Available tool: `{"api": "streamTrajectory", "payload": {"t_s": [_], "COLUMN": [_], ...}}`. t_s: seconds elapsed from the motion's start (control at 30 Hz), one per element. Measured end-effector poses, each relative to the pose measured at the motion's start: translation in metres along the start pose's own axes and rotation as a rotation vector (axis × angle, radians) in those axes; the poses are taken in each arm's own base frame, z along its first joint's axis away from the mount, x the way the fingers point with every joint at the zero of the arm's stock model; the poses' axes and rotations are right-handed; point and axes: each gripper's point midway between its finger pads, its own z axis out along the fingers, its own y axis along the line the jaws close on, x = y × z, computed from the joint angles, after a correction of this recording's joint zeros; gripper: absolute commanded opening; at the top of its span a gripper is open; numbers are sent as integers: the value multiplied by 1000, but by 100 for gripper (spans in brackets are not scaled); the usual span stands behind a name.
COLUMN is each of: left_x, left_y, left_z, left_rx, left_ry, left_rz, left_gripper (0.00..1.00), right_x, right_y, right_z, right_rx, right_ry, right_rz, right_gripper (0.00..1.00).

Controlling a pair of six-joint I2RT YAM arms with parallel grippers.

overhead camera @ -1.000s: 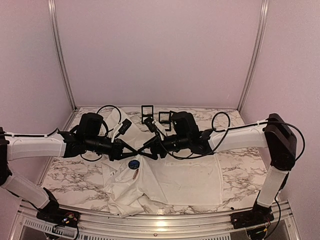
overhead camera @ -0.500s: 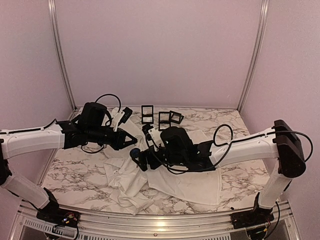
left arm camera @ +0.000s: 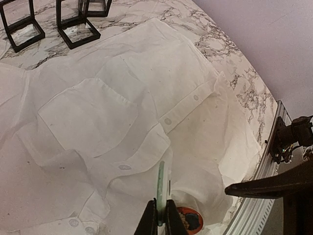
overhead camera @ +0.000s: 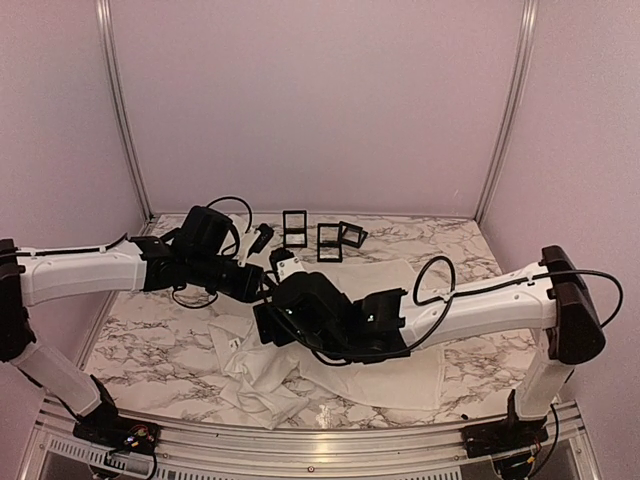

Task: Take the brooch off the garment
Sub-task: Adjust the flattened clothing at the center of the board.

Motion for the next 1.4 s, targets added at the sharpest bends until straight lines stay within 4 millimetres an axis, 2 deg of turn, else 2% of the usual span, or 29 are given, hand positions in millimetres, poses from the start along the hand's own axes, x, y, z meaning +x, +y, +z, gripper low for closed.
{"api": "streamTrajectory", "payload": {"t_s": [0.07,0.13,0.33,0.47,0.6,0.73,1.03,1.13,1.27,1.4], "left_x": [1,0,-2,1,0,-2,0,4,13,25], "left_y": [1,0,-2,-1,-1,-1,3,4,6,7], "left_z": [1,0,-2,-3,-4,-5,-5,-5,-6,-6], "left_rx": [-4,-5,-8,-15,-18,-30,-52,-60,-70,-69], "left_ry": [12,16,27,45,50,53,79,99,134,184], "left_rz": [-20,-40,-69,-75,-77,-75,-71,-64,-62,-67], "left_gripper": [0,0,0,0,0,0,0,0,0,0], "right_x": [-2,7,45,65,81,83,76,74,67,44], "right_y": [10,12,-14,-34,-59,-74,-64,-67,-85,-97], "right_z": [4,7,13,14,6,1,2,5,12,23], "right_rx": [19,40,125,173,195,183,104,101,135,163], "right_ry": [3,19,89,118,148,148,131,134,135,115], "right_rz": [13,16,-23,-49,-65,-45,-49,-51,-45,-38], "right_gripper": [90,93,95,92,76,50,2,0,0,0]}}
